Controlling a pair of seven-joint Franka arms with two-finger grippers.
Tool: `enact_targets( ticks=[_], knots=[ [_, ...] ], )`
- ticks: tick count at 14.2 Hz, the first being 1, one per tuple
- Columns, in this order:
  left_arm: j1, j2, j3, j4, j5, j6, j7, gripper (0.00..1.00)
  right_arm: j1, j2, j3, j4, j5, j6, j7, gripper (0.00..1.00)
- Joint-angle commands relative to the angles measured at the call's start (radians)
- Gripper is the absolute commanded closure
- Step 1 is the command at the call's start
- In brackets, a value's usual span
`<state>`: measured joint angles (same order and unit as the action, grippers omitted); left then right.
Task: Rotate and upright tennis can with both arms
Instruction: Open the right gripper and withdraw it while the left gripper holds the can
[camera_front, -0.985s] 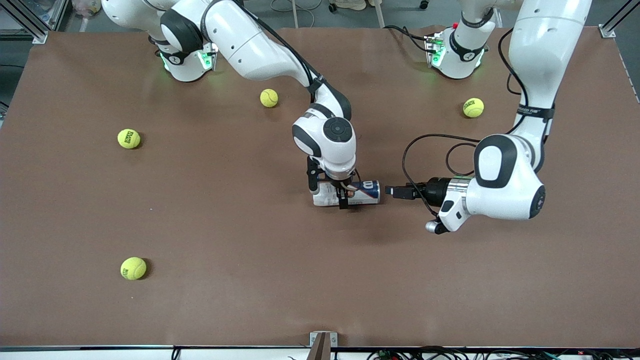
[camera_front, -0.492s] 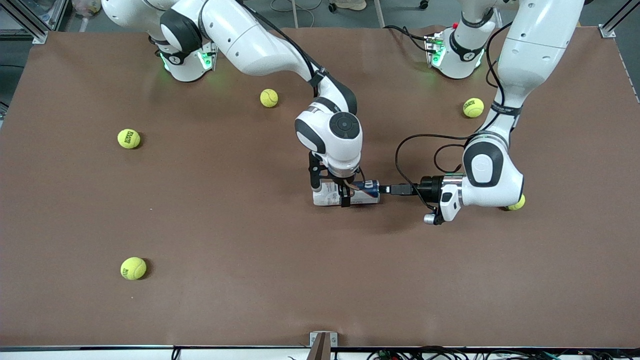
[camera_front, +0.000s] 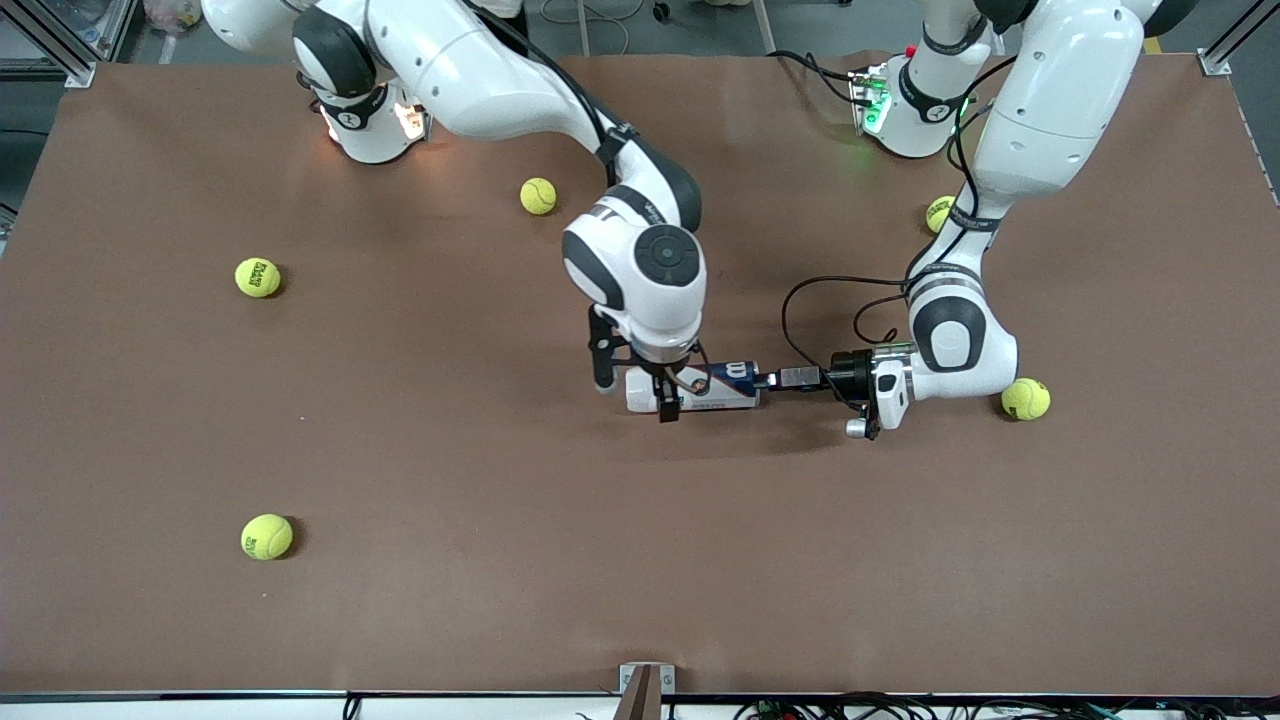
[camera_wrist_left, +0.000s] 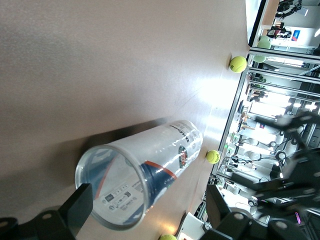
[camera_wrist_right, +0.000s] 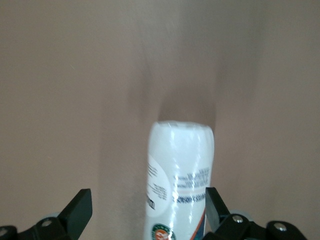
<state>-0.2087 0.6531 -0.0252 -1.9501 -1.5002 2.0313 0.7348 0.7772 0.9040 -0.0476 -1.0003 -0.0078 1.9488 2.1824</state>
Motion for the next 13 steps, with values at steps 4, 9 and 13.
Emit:
enact_targets(
  ticks=[4, 9, 13],
  knots=[
    [-0.063, -0.001, -0.002, -0.006, -0.164, 0.038, 0.077, 0.02, -0.248, -0.174, 0.117, -0.031, 0.021, -0.243, -0.407, 0.00],
    [-0.071, 0.003, -0.001, -0.003, -0.161, 0.044, 0.083, 0.74, -0.458, -0.276, 0.114, -0.081, 0.071, -0.381, -0.882, 0.00],
    [-0.064, -0.032, 0.005, 0.039, -0.108, 0.081, 0.064, 1.00, -0.659, -0.376, 0.112, -0.225, 0.071, -0.389, -1.338, 0.00]
  ],
)
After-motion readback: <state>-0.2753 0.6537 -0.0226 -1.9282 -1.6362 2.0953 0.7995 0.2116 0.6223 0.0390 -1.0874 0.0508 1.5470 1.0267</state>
